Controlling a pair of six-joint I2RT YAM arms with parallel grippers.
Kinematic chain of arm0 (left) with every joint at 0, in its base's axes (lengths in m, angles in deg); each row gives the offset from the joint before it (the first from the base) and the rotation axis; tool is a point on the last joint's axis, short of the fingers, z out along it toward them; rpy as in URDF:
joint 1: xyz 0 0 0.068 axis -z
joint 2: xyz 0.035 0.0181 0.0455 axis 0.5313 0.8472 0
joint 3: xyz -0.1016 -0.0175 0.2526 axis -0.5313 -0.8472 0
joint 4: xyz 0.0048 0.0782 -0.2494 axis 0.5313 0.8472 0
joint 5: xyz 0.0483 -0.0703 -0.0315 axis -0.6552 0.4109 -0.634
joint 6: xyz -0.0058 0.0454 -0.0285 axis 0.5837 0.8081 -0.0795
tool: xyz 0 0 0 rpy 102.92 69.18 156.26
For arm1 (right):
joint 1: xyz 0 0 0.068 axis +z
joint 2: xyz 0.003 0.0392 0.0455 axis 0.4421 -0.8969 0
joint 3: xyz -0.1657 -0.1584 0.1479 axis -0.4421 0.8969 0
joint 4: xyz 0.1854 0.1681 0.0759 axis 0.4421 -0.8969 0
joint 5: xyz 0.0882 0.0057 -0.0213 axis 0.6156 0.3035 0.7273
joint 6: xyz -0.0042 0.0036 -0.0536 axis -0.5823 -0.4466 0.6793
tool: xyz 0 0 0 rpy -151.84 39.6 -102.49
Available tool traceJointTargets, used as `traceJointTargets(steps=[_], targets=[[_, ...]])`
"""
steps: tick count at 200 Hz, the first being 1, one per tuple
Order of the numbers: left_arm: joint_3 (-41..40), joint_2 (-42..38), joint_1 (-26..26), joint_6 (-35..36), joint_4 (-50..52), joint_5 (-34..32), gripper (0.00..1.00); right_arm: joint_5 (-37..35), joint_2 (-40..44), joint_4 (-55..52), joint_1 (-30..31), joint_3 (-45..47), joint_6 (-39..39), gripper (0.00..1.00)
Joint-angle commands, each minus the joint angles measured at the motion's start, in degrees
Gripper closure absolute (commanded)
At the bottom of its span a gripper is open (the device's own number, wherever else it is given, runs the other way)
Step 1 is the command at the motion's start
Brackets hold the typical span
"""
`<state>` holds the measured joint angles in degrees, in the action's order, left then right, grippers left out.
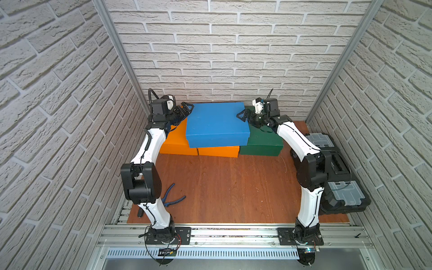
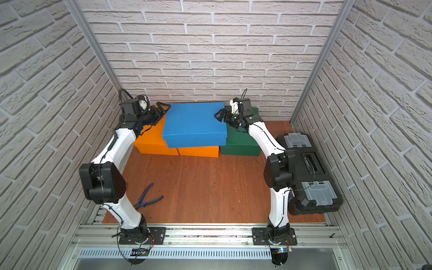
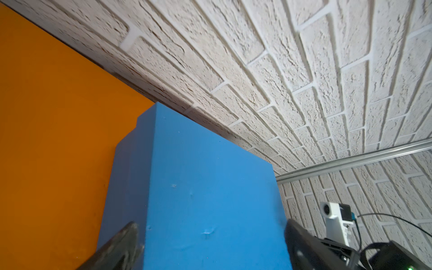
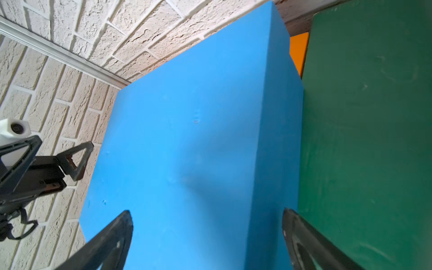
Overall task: Stack the shoeboxes
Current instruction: Place the shoebox at the shoebox.
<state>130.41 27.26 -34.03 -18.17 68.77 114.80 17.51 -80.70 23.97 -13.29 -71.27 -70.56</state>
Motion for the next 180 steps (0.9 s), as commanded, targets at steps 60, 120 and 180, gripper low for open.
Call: traceJointTargets(steps=[60, 120, 180], targets=[[6.58, 2.74, -6.45, 2.9, 3.54, 0.76, 0.03, -7.06, 20.54, 0.91, 1.32, 17.94, 5.31, 0.17], [21.87, 16.37, -7.29, 1.27, 5.13, 4.36, 0.04, -12.64, 33.53, 2.33, 8.4, 36.74, 3.91, 0.77], [32.58, 26.79, -5.4, 1.72, 7.28, 7.31, 0.04, -12.87, 30.41, 4.78, 10.16, 40.88, 0.73, 0.97]])
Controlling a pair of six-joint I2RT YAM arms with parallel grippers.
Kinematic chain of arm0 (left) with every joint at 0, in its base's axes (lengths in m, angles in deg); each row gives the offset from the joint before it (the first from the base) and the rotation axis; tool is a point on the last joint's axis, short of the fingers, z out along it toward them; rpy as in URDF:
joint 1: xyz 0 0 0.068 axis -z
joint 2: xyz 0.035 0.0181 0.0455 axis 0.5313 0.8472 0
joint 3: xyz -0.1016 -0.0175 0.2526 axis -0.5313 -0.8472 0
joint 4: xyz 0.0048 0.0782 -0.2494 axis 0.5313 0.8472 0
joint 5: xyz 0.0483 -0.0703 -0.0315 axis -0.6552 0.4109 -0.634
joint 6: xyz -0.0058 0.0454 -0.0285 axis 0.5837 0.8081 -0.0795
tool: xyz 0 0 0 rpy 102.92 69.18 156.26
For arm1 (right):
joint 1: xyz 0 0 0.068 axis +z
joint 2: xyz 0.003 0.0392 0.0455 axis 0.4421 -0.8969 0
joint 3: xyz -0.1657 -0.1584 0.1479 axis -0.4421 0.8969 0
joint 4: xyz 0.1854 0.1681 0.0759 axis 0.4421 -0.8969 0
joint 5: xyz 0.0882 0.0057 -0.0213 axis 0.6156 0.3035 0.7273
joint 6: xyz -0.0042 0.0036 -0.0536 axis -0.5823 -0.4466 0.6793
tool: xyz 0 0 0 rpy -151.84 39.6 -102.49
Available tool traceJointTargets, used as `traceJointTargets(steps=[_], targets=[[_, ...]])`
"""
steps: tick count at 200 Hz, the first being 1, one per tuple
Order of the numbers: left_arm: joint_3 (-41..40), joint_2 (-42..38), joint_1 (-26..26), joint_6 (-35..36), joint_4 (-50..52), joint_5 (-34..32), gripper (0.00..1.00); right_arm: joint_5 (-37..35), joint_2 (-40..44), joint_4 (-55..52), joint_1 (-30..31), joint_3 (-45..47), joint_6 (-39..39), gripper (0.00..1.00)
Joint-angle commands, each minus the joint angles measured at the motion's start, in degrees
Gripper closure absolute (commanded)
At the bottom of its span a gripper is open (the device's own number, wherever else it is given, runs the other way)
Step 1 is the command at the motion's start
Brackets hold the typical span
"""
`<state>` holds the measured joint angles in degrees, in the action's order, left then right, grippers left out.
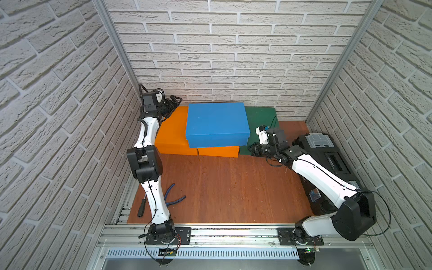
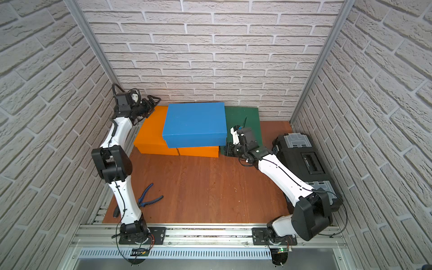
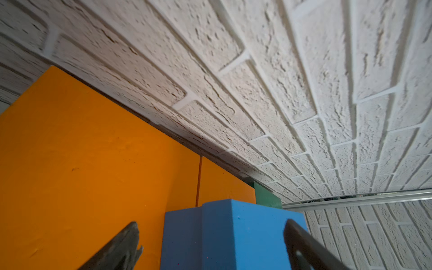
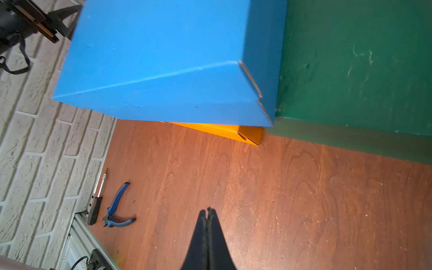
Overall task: Stack the shoeboxes
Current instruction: Place the shoebox at the shoebox, then adjust the shoebox.
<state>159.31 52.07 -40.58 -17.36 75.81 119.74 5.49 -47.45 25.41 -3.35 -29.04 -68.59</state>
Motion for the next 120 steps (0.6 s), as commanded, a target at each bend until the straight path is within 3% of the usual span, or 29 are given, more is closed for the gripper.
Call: traceJointTargets(steps=[1, 45, 90, 120], targets=[[3.8, 2.09, 1.22, 0.93, 0.3, 2.4, 0.04, -0.87, -3.02, 3.32, 0.22, -1.44, -1.28, 0.97], [9.65, 7.18, 3.96, 0.5, -0.73, 3.96, 0.03, -0.99, -9.8, 5.04, -0.85, -7.19, -1.58, 0.97], [14.07, 12.76, 5.21, -8.95, -8.82, 7.8, 0.03, 1.94, -17.92, 6.18, -5.4, -14.45, -3.95, 0.93], [12.93, 12.42, 6.36, -9.91, -11.02, 8.31, 0.05, 3.42, -22.78, 4.59, -7.11, -20.83, -2.8, 0.92]])
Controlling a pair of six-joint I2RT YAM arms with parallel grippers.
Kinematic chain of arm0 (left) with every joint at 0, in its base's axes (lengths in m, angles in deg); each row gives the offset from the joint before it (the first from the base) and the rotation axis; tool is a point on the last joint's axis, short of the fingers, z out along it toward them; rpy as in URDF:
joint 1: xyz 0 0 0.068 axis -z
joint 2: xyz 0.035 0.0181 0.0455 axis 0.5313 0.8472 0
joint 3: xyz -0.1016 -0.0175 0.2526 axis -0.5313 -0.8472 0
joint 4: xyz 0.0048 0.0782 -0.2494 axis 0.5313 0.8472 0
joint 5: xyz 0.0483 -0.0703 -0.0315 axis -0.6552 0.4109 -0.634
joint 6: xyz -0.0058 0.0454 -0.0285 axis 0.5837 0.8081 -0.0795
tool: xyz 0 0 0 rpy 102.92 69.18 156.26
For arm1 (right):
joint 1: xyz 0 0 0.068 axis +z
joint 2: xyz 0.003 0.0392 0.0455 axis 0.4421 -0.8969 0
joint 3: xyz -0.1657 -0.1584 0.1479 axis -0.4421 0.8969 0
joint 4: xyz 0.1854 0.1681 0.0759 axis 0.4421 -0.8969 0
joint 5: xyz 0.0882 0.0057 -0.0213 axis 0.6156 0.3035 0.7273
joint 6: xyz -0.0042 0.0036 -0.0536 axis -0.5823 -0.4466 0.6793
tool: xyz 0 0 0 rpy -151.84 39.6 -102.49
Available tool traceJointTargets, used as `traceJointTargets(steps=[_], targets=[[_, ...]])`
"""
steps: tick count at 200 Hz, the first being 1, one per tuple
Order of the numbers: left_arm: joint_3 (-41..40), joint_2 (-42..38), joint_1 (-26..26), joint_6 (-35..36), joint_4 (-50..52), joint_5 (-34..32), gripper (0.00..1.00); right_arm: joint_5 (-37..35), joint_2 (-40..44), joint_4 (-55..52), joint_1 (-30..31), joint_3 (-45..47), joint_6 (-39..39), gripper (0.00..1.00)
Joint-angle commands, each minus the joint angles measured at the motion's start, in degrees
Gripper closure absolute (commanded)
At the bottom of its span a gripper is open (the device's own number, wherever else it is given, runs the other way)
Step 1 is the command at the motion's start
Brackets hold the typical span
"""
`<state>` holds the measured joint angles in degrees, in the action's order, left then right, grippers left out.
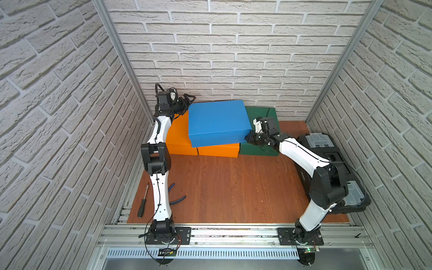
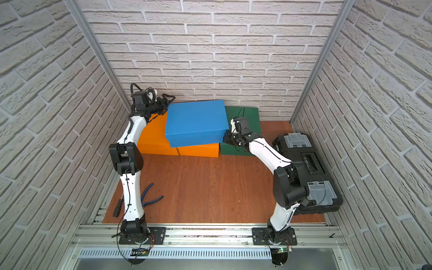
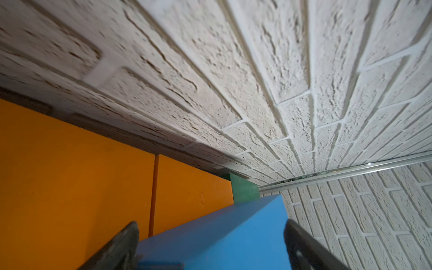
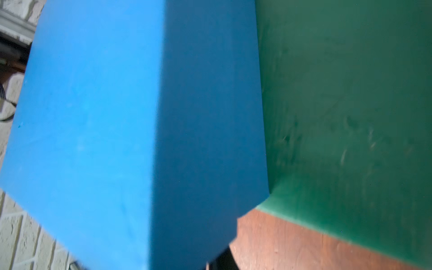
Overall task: Stack the shoeboxes
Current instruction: Adjust the shoebox.
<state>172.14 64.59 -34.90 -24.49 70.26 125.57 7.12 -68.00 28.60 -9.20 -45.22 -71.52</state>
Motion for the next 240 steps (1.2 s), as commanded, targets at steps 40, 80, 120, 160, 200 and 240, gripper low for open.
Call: traceJointTargets(steps=[40, 80, 120, 160, 200, 240], targets=[[-13.19, -6.99, 1.47, -4.4, -13.3, 2.0, 0.07, 1.22, -7.22, -0.68, -2.71, -12.32, 1.17, 0.91], [-26.26, -12.26, 1.31, -11.73, -26.16, 2.48, 0.09, 1.83, -10.85, -1.86, -4.37, -16.33, 0.22, 0.91], [-37.41, -19.64, 1.99, -13.15, -31.19, 2.9, 0.12, 1.97, -9.99, -1.97, -4.74, -14.94, 0.2, 0.91], [-45.69, -27.54, 2.06, -9.53, -29.11, 4.22, 0.12, 0.67, -6.16, -0.6, -6.52, -9.49, -1.64, 0.91], [-52.32, -34.65, -1.14, -5.61, -25.48, 2.58, 0.1, -0.78, -3.79, 0.4, -9.17, -6.41, -2.46, 0.91], [-39.97, -29.82, -1.9, 1.65, -13.26, -0.62, 0.08, -3.99, -5.93, -2.09, -9.48, -10.62, -1.07, 0.91]])
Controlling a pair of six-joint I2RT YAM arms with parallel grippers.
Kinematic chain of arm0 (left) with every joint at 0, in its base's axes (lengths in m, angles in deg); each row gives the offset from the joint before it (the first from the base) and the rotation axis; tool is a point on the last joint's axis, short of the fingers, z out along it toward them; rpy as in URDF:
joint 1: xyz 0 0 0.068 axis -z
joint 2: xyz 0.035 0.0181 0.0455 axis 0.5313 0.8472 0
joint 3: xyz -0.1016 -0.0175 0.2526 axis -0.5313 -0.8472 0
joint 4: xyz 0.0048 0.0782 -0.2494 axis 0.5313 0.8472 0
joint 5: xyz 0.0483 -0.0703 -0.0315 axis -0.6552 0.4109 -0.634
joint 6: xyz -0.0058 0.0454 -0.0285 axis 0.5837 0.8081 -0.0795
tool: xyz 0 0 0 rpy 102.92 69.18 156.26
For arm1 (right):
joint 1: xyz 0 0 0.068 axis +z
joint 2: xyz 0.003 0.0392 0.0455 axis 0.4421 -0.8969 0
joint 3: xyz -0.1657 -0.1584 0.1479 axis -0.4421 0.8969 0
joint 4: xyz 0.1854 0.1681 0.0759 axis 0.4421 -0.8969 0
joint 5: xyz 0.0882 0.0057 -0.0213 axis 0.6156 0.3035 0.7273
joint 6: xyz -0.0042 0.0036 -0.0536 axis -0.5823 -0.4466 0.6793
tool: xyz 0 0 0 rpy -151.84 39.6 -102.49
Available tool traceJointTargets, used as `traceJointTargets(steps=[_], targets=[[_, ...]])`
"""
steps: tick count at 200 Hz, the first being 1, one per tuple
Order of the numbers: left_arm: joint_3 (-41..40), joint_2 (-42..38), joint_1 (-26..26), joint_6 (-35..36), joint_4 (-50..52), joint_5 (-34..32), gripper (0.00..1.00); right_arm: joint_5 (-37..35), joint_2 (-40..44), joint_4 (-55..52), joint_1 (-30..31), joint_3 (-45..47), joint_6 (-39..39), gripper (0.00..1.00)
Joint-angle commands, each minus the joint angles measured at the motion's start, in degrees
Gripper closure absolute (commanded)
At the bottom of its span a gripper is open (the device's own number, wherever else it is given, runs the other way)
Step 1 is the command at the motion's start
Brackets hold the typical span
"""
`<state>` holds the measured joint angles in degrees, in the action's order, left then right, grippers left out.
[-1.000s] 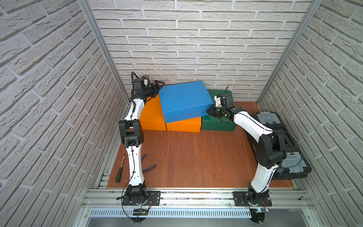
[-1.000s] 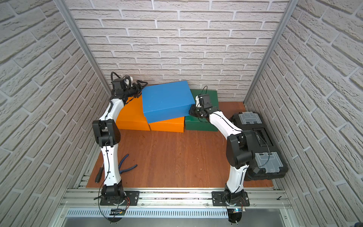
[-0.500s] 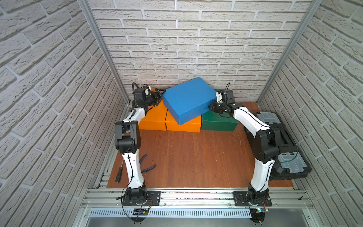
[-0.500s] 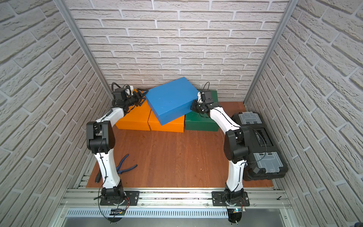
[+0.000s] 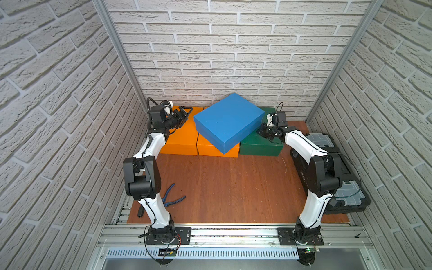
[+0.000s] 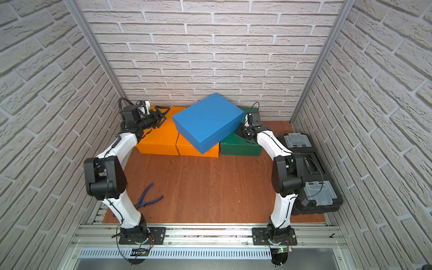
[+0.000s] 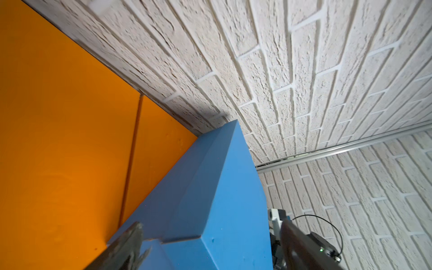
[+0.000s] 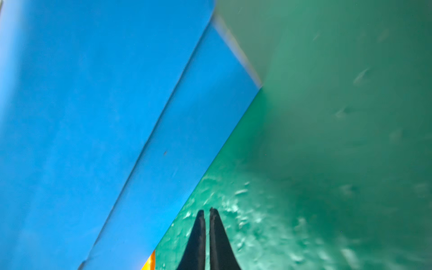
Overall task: Stack the shoeboxes
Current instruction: Adjust the shoebox.
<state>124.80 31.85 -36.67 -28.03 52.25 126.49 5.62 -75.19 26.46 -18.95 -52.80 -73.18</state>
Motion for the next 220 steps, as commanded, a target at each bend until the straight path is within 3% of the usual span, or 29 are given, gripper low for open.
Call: traceJointTargets(steps=[1, 49, 83, 118, 171, 193, 220], targets=[[7.7, 3.13, -0.06, 5.2, 4.8, -1.53, 0.08, -2.58, 1.16, -0.04, 0.27, -3.11, 0.7, 0.91], [22.48, 14.45, 2.81, 3.95, 6.92, -1.99, 0.07, -1.63, -4.52, -2.38, 0.59, -12.16, 2.46, 0.9], [30.45, 21.24, 4.76, 0.58, 7.37, 1.3, 0.07, -1.12, -9.3, -4.46, 2.7, -18.45, 2.95, 0.9], [23.76, 17.32, 5.41, 0.24, 4.88, 1.48, 0.07, 0.9, -13.84, -7.71, 5.01, -25.75, 3.58, 0.9], [3.59, 2.42, 5.29, 3.03, 2.19, -1.35, 0.06, 2.56, -17.3, -10.22, 7.94, -30.67, 3.58, 0.89], [0.76, 0.11, 5.4, 5.75, 4.87, -3.24, 0.05, 2.16, -17.58, -11.01, 8.86, -30.72, 3.97, 0.89], [-0.42, 1.18, 5.51, 2.95, 3.41, -2.08, 0.07, 0.09, -17.83, -13.52, 8.97, -29.66, 4.17, 0.89]])
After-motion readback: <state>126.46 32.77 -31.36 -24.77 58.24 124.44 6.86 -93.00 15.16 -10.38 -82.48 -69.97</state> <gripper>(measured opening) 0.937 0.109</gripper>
